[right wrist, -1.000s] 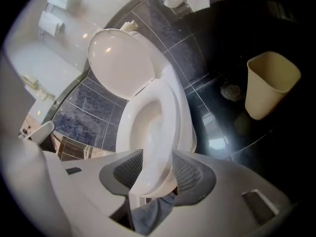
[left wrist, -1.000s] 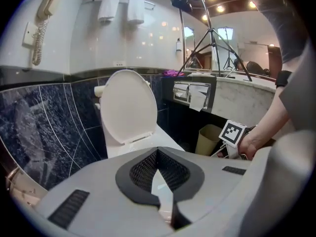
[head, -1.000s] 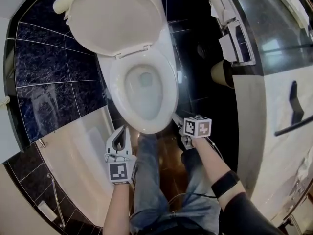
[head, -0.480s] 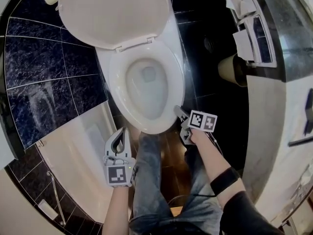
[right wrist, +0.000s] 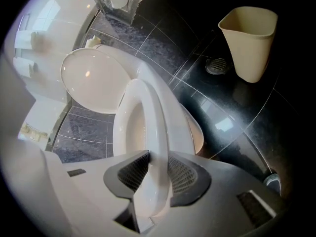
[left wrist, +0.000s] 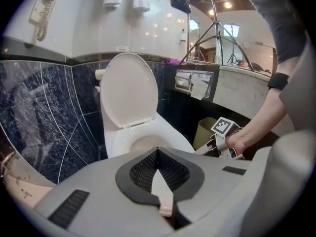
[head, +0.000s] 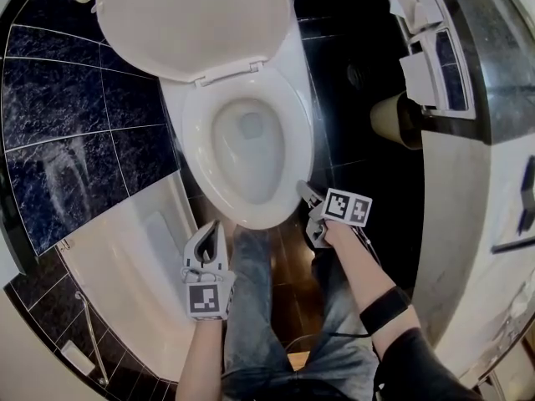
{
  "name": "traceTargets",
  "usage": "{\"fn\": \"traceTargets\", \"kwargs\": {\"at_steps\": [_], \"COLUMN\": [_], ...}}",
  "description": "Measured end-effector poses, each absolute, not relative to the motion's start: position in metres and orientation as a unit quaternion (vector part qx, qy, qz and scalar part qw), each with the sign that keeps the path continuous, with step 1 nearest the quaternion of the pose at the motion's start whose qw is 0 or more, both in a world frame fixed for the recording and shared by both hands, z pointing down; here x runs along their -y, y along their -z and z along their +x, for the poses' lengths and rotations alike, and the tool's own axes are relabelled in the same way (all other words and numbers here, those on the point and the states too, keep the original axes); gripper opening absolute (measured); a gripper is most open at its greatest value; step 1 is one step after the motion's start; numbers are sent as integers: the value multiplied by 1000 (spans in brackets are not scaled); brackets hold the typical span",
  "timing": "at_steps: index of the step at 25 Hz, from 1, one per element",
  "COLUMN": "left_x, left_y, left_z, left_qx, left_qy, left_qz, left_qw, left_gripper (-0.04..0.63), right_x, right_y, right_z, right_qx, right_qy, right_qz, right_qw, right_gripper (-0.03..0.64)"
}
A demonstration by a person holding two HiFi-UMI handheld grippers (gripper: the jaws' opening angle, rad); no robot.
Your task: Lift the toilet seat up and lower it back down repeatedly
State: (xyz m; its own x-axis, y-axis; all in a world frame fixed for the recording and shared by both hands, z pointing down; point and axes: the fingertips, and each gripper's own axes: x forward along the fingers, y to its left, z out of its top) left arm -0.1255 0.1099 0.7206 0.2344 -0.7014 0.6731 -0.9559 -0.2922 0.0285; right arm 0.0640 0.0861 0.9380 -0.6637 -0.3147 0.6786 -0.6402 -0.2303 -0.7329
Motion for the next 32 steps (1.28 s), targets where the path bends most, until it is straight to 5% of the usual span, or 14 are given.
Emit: {"fn": "traceTargets", "kwargs": {"at_steps": [20, 32], "left_x": [-220, -143], "left_y": [-772, -722], "left_z": [-119, -107], "left_qx": [505, 555], "left_qy": [-339, -244], "left_qz": [725, 731], "left_qw": [323, 313], "left_gripper": [0, 0], "right_x": [-62, -33], "right_y": [-808, -752], "right_z": [62, 54], "right_qx": [608, 618], "right_qy": [-704, -698], "right_qz": [358, 359], "right_qw": [78, 42], "right_gripper": [124, 141]}}
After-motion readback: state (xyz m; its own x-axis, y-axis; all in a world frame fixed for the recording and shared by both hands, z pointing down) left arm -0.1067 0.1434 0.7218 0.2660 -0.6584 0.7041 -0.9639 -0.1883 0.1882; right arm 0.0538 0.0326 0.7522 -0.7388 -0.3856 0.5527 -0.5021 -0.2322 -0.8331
